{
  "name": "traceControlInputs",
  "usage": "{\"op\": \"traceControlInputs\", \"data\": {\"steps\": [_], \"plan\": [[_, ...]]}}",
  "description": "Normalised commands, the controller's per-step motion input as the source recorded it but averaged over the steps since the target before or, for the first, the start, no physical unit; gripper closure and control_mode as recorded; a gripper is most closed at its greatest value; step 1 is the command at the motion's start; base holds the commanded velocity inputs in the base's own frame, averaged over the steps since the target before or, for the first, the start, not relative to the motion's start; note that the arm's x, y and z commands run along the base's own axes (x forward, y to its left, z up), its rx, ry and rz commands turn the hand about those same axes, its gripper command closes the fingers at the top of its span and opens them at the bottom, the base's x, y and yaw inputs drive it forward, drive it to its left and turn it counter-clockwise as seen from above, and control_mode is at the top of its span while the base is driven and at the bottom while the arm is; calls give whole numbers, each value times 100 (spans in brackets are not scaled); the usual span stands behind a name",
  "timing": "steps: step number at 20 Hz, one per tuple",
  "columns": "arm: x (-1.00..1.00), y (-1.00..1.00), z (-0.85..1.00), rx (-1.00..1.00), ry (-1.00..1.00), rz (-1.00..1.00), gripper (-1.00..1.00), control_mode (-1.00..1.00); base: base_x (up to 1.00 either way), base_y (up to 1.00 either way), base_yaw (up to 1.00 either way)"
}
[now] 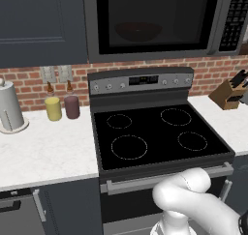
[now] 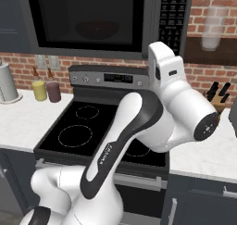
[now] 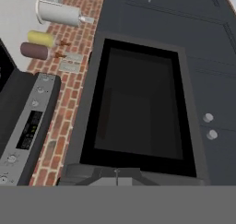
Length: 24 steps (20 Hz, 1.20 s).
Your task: Open the microwave, place the bowl with waffle inside the microwave, then close the microwave door and turn it on.
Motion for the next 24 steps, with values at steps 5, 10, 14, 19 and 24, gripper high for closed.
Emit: {"op": "traceControlInputs", "data": {"steps": [5, 10, 14, 19, 24], "plan": [[31, 0, -25, 0, -1, 0, 100, -100, 0, 0, 0], [32, 0, -1, 0, 0, 0, 100, -100, 0, 0, 0], [33, 0, 0, 0, 0, 0, 100, -100, 0, 0, 0], [36, 0, 0, 0, 0, 0, 100, -100, 0, 0, 0], [38, 0, 0, 0, 0, 0, 100, -100, 0, 0, 0]]}}
